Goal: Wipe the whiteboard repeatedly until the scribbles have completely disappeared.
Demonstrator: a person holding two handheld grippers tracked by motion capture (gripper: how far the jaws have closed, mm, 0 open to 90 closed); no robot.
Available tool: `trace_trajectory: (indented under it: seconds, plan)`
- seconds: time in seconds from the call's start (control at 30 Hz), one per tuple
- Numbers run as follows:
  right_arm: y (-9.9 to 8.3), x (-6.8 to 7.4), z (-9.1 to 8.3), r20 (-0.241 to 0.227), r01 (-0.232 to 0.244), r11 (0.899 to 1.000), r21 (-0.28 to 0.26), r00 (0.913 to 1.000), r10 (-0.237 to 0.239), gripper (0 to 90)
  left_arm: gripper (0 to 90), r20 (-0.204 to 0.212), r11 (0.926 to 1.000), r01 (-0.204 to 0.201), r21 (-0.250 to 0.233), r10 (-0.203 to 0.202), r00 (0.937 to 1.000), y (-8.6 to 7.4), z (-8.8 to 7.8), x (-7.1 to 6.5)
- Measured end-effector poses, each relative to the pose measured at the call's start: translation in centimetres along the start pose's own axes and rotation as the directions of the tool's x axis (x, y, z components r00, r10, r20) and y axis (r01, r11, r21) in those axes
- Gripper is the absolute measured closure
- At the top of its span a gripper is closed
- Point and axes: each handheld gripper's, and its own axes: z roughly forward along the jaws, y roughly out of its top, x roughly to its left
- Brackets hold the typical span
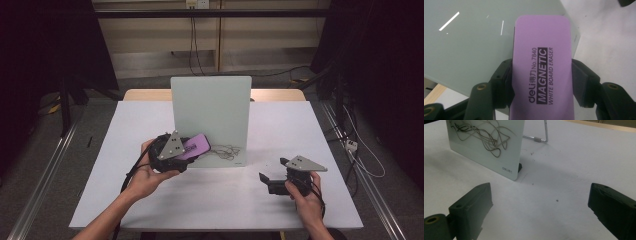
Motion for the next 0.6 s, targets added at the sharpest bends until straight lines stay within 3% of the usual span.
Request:
trace_trajectory:
  seconds: [0.4,0.6]
  plan:
    - [0.0,0.1,0.1,-0.003,0.001,1.000,0.001,1.0000,-0.001,5.3,40.9,-0.013,0.9996,-0.027,-0.006,0.026,0.9996,1.3,0.7,1.1]
    - [0.0,0.0,-0.1,-0.002,-0.012,1.000,0.005,0.9999,0.012,5.3,40.9,-0.007,0.9995,-0.033,0.002,0.033,0.9994,0.7,1.5,0.8]
